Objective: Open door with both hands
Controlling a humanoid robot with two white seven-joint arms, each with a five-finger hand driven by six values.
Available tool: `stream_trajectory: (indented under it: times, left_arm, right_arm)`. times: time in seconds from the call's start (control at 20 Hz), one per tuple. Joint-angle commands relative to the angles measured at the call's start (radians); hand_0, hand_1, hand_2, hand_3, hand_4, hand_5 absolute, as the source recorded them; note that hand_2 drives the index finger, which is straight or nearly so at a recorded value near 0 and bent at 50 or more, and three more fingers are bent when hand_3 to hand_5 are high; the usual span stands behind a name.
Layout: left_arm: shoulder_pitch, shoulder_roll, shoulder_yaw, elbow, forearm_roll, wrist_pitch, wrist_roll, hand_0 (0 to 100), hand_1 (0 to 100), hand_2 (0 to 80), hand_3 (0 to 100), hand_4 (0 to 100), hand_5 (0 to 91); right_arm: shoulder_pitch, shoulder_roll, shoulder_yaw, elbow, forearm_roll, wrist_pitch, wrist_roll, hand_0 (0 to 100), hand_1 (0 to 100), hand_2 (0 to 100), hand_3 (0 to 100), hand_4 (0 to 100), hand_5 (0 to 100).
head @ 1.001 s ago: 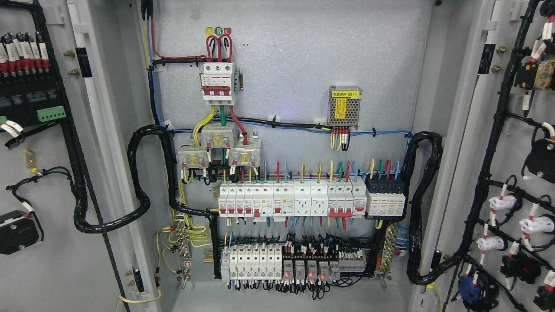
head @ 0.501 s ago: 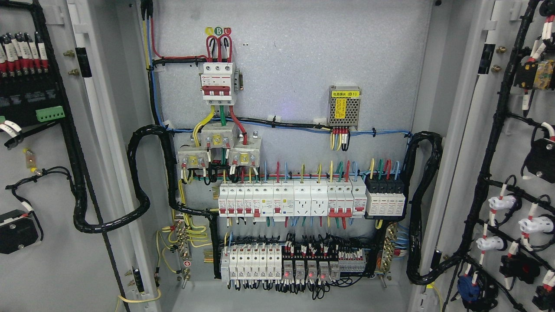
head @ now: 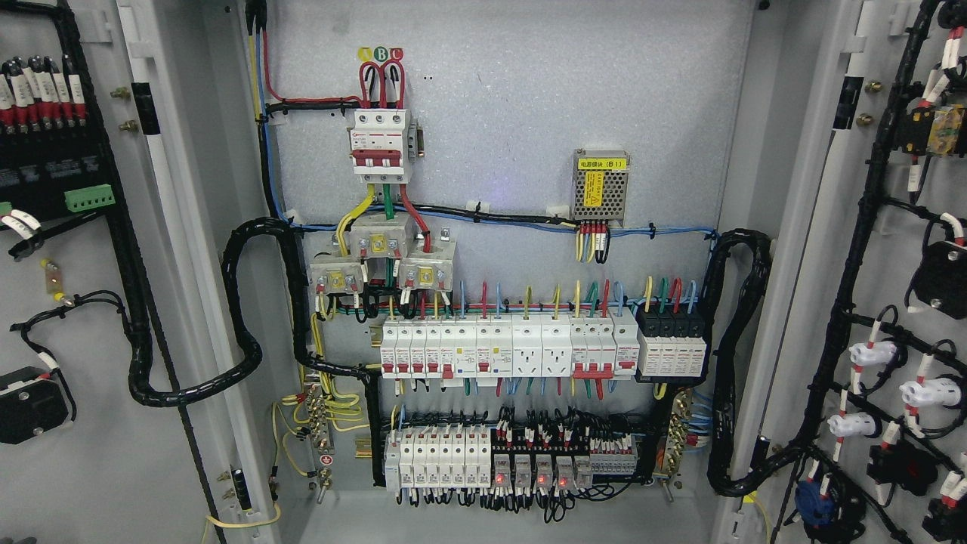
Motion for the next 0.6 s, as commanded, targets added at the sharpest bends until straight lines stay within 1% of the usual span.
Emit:
stream_trajectory:
  times: [0.0, 0.05, 0.1, 0.15, 0.2, 0.25, 0.3, 0.35, 0.4, 0.45, 0.5, 0.55]
  left_arm:
    - [0.028, -0.163, -0.182, -0.258, -0.157, 0.001, 0.072, 30, 0, 2.7, 3, 4, 0.0]
    - [0.03, -0.225, -0.207, -0.282, -0.242, 0.001, 0.088, 30, 0, 2.7, 3, 4, 0.0]
    - [0.03, -0.288, -0.23, -0.288, -0.33, -0.001, 0.102, 30, 0, 2.7, 3, 4, 0.0]
    - [0.031, -0.344, -0.245, -0.289, -0.397, -0.001, 0.115, 30, 0, 2.7, 3, 4, 0.0]
    - [0.033, -0.403, -0.256, -0.289, -0.455, -0.001, 0.13, 30, 0, 2.7, 3, 4, 0.0]
    - [0.039, -0.45, -0.267, -0.289, -0.498, 0.001, 0.151, 30, 0, 2.7, 3, 4, 0.0]
    - [0.051, -0.499, -0.285, -0.288, -0.541, 0.001, 0.182, 30, 0, 2.7, 3, 4, 0.0]
    - [0.062, -0.531, -0.307, -0.288, -0.575, -0.002, 0.217, 30, 0, 2.7, 3, 4, 0.0]
    - [0.07, -0.557, -0.336, -0.288, -0.601, -0.005, 0.262, 30, 0, 2.7, 3, 4, 0.0]
    - [0.074, -0.577, -0.365, -0.286, -0.62, -0.008, 0.305, 30, 0, 2.8, 3, 4, 0.0]
    - [0.079, -0.585, -0.402, -0.285, -0.629, -0.013, 0.361, 30, 0, 2.8, 3, 4, 0.0]
    - [0.08, -0.585, -0.426, -0.285, -0.63, -0.015, 0.41, 30, 0, 2.8, 3, 4, 0.0]
  right_arm:
    - [-0.046, 0.18, 0.078, -0.003, 0.061, 0.06, -0.001, 22, 0, 0, 0, 0, 0]
    - [-0.052, 0.197, 0.085, -0.003, 0.104, 0.067, -0.009, 22, 0, 0, 0, 0, 0]
    - [-0.058, 0.211, 0.092, -0.003, 0.148, 0.068, -0.028, 22, 0, 0, 0, 0, 0]
    - [-0.061, 0.227, 0.098, -0.003, 0.188, 0.068, -0.059, 22, 0, 0, 0, 0, 0]
    - [-0.062, 0.241, 0.107, -0.003, 0.21, 0.07, -0.079, 22, 0, 0, 0, 0, 0]
    - [-0.063, 0.249, 0.119, -0.003, 0.216, 0.076, -0.085, 22, 0, 0, 0, 0, 0]
    - [-0.063, 0.254, 0.139, -0.011, 0.218, 0.093, -0.088, 22, 0, 0, 0, 0, 0]
    - [-0.063, 0.254, 0.15, -0.022, 0.218, 0.116, -0.09, 22, 0, 0, 0, 0, 0]
    - [-0.062, 0.255, 0.158, -0.032, 0.218, 0.142, -0.101, 22, 0, 0, 0, 0, 0]
    - [-0.062, 0.255, 0.164, -0.043, 0.218, 0.162, -0.114, 22, 0, 0, 0, 0, 0]
    - [-0.062, 0.255, 0.176, -0.051, 0.218, 0.176, -0.131, 22, 0, 0, 0, 0, 0]
    - [-0.062, 0.255, 0.188, -0.055, 0.219, 0.18, -0.139, 22, 0, 0, 0, 0, 0]
